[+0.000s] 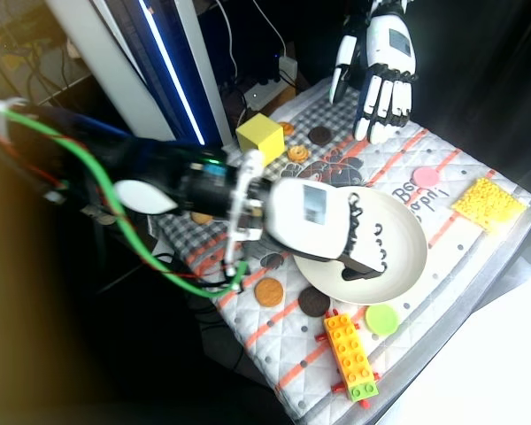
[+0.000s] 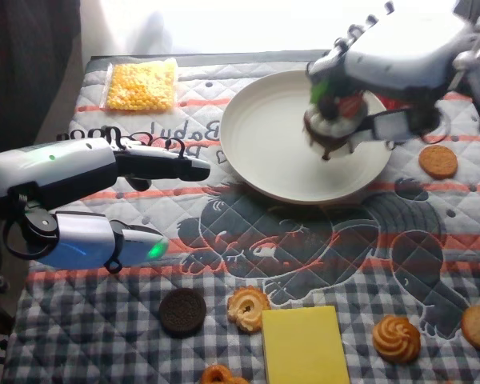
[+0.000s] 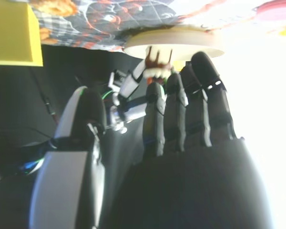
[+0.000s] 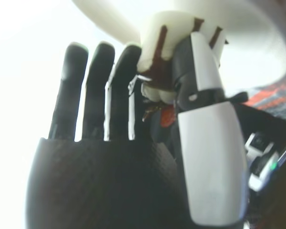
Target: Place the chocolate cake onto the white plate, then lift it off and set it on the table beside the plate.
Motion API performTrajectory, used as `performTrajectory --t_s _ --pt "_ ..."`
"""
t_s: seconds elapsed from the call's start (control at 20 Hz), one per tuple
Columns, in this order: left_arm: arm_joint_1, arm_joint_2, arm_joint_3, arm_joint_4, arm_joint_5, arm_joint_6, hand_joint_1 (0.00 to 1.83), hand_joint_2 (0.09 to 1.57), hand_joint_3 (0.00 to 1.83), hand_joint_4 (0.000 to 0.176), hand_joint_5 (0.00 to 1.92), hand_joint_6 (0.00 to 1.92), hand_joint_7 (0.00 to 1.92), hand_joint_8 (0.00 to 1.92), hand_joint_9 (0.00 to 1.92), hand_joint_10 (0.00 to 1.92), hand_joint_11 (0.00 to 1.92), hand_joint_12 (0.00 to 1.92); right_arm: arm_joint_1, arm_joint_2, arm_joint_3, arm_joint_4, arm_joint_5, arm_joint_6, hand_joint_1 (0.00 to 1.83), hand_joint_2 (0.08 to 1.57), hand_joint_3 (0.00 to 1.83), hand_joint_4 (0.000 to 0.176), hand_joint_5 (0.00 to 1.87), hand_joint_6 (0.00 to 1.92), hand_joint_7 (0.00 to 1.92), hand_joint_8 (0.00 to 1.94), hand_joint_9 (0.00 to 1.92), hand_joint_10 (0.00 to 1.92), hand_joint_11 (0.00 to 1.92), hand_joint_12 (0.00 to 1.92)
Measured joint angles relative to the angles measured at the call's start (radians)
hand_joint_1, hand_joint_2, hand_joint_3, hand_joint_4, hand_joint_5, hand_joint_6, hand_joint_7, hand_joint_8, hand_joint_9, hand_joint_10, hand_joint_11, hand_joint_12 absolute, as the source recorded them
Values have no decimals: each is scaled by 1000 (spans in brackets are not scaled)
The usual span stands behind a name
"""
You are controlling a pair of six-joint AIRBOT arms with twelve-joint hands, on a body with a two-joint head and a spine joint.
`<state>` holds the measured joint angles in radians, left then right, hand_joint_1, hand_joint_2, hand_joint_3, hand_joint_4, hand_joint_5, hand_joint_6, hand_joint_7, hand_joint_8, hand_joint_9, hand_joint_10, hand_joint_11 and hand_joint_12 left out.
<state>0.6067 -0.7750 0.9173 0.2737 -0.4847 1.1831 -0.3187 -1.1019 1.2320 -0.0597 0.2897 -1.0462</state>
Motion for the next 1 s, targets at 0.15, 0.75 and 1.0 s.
performTrajectory --t_s 0.15,0.75,1.0 --pt "9 0 3 -3 2 0 790 1219 0 79 300 5 247 6 12 604 0 1213 -3 74 -97 -68 67 33 1130 1307 4 0 720 1511 554 1585 394 1760 355 1921" --pt "23 12 5 -50 -3 -1 726 1233 0 36 264 1 273 14 44 541 0 1047 -267 298 -240 -356 187 392 1186 1256 0 0 695 1294 792 1549 778 1835 754 1921" --pt "23 12 5 -51 -5 -1 599 1259 0 52 226 6 247 3 57 512 0 1029 -335 272 -213 -298 186 395 1087 1181 0 0 241 1056 225 853 174 1251 104 1839"
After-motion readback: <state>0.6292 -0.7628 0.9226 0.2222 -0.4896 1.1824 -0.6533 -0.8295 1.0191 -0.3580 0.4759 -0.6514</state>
